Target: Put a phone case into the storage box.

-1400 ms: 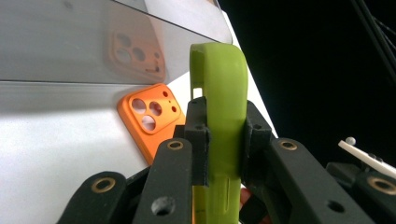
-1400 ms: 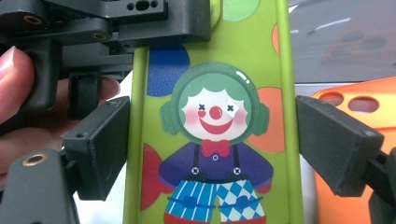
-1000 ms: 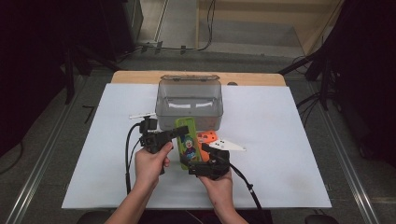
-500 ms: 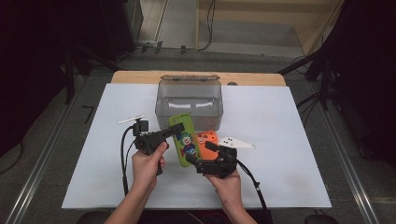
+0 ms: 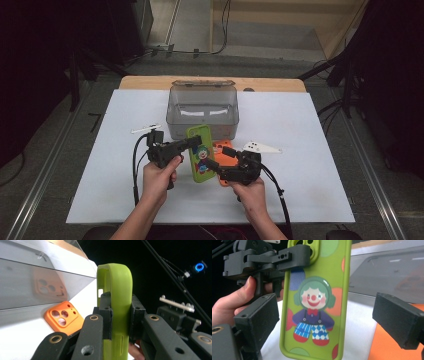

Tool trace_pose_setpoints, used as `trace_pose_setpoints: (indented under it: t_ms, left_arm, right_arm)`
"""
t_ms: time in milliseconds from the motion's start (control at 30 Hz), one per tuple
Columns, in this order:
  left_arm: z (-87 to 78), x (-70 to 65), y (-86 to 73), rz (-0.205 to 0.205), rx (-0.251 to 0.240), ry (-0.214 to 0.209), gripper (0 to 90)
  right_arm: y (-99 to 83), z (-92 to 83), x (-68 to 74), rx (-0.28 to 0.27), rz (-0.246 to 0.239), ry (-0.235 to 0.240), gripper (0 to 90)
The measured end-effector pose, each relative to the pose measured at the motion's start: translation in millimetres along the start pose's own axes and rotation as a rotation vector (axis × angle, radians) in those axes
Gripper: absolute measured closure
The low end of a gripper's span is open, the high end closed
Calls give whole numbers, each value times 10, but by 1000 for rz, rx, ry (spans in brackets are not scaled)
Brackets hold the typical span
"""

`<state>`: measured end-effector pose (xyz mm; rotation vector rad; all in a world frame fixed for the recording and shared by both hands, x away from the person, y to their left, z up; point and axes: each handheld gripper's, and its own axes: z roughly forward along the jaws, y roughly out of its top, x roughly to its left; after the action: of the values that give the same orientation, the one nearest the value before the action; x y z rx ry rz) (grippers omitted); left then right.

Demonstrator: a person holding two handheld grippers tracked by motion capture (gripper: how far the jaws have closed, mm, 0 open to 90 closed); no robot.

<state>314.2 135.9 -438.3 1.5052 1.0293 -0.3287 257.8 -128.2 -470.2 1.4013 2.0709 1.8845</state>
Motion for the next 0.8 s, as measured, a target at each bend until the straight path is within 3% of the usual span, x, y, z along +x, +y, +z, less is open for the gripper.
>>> trace_pose_setpoints:
  t_ms: [133, 300, 567, 733, 800]
  left_arm:
    - [23, -20, 6, 39, 24, -4, 781]
    - [20, -32, 28, 76, 38, -44, 782]
    - [20, 27, 50, 39, 62, -163, 781]
    - [11, 38, 72, 44, 71, -195, 781]
    - [11, 29, 89, 68, 87, -193, 781]
  right_arm:
    - [61, 5, -30, 30, -9, 19, 54]
    - [109, 15, -30, 42, -22, 48, 54]
    - [107, 17, -34, 31, -36, 88, 54]
    - [106, 16, -70, 26, -34, 120, 61]
    - [107, 11, -97, 25, -42, 123, 143]
